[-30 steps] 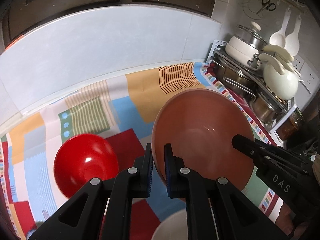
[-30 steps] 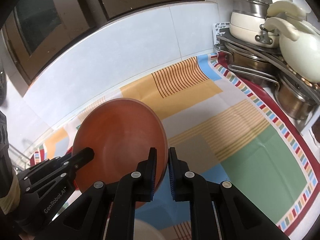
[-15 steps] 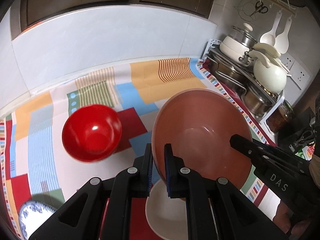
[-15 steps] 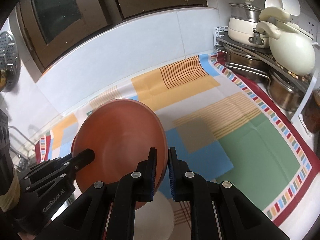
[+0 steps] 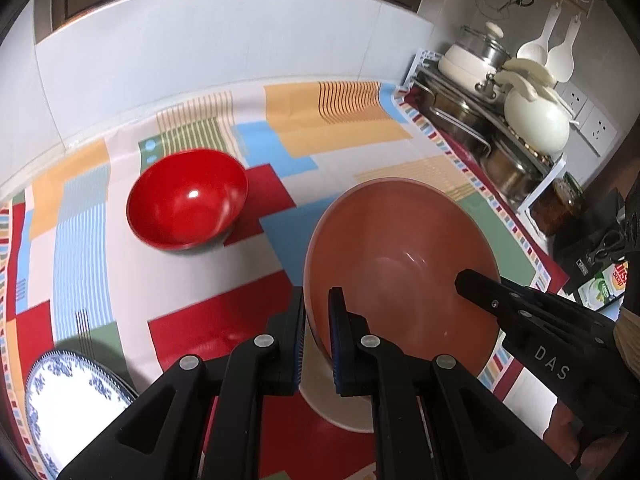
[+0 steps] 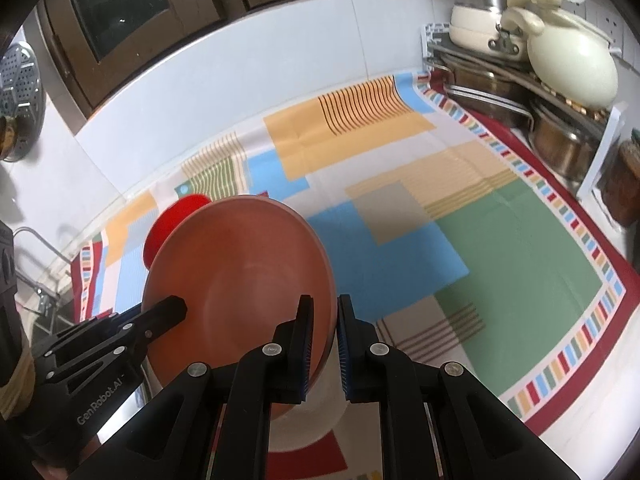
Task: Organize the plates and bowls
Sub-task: 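Lift the pink bowl with both grippers and carry it over the white bowl, then lower the pink bowl into the white bowl and open both grippers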
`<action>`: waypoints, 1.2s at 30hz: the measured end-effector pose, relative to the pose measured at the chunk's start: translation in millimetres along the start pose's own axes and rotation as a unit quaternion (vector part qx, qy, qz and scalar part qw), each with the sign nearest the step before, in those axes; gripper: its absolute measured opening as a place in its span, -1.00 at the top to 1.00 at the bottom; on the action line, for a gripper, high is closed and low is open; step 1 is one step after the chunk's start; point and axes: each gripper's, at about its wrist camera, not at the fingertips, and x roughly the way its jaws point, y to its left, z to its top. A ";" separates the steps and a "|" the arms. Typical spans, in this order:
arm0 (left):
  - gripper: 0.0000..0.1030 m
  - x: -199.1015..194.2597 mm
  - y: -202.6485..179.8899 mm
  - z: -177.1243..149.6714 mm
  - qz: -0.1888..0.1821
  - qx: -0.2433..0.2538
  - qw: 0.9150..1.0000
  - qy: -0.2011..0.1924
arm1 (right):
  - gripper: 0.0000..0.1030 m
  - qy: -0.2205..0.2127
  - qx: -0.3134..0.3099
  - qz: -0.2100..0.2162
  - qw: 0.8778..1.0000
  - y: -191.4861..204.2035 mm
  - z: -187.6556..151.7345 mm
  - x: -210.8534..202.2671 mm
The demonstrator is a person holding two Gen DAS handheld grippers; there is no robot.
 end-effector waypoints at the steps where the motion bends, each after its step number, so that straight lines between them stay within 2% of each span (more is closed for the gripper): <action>1: 0.76 1.0 0.3 -1.8 0.000 0.000 1.000 0.003 | 0.75 0.004 0.000 0.000 1.000 -0.1 -2.7 1.1; 12: 0.76 12.3 1.5 -22.1 0.001 0.009 0.999 0.037 | 0.75 0.045 0.002 -0.005 0.999 -5.5 -26.9 13.2; 25: 0.74 20.6 0.7 -31.4 -0.001 0.011 0.998 0.054 | 0.75 0.062 0.003 -0.010 0.998 -7.6 -37.7 20.6; 31: 0.65 23.0 1.5 -32.4 -0.007 0.009 0.998 0.058 | 0.74 0.058 -0.004 -0.014 0.998 -4.9 -39.4 22.3; 36: 0.30 19.5 2.0 -32.2 -0.006 0.013 0.999 0.049 | 0.73 0.055 -0.010 -0.017 0.998 -4.0 -40.4 21.8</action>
